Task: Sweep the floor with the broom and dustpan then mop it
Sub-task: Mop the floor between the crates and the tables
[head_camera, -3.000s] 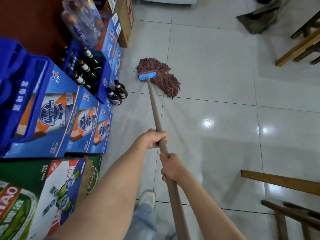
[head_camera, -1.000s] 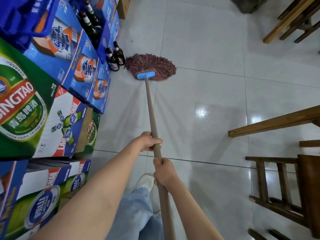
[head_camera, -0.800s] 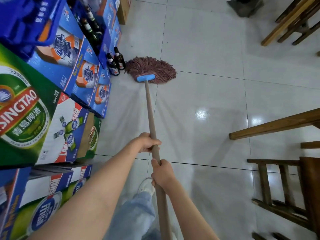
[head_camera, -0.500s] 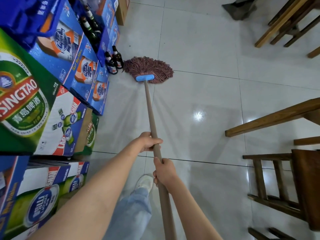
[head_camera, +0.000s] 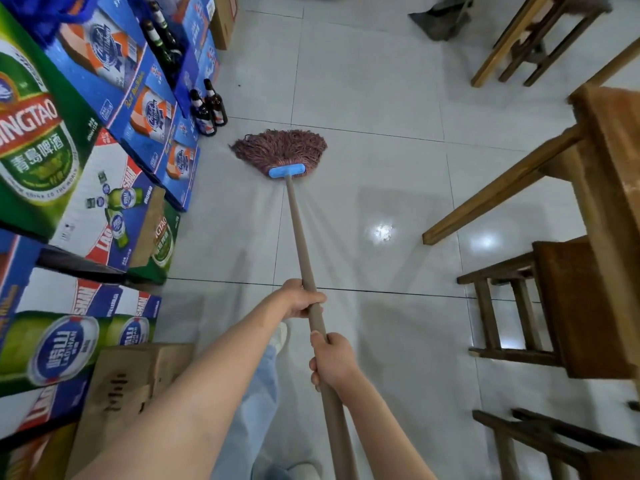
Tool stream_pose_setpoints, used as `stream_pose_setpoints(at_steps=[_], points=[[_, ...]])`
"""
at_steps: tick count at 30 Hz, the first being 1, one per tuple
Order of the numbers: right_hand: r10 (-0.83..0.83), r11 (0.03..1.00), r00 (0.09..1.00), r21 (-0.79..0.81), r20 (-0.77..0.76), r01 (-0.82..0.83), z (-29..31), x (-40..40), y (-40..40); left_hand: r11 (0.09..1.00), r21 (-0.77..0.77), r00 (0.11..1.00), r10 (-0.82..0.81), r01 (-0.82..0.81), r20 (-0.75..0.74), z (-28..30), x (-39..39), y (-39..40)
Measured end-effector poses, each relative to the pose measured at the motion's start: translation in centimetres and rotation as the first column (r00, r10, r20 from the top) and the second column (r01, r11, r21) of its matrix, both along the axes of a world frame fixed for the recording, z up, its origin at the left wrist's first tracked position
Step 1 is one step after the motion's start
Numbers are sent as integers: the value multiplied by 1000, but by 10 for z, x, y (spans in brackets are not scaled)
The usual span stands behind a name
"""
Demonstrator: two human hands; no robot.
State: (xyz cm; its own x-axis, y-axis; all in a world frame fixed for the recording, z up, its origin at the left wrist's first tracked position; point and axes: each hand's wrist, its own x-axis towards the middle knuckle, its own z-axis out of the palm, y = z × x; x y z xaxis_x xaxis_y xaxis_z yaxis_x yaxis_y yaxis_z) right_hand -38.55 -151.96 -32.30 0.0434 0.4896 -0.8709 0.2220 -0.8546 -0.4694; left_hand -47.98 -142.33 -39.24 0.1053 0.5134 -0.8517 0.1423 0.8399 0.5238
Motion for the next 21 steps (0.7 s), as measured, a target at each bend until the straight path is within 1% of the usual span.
stream_pose_setpoints(at_steps=[6, 11, 17, 21], points=[[-24, 1000, 1000, 3, -3, 24, 4, 23, -58, 1000, -20, 1000, -20, 20, -5, -5, 23, -56], [-34, 999, 999, -34, 6, 34, 9, 33, -94, 998, -31, 998, -52, 51, -24, -5, 37, -91], [-46, 999, 999, -22, -9, 46, 10, 32, -80, 998, -13, 997, -64, 64, -52, -4, 37, -78], [-72, 996, 997, -48, -3, 72, 6, 21, -73, 995, -25, 992, -94, 93, -81, -9, 29, -67]])
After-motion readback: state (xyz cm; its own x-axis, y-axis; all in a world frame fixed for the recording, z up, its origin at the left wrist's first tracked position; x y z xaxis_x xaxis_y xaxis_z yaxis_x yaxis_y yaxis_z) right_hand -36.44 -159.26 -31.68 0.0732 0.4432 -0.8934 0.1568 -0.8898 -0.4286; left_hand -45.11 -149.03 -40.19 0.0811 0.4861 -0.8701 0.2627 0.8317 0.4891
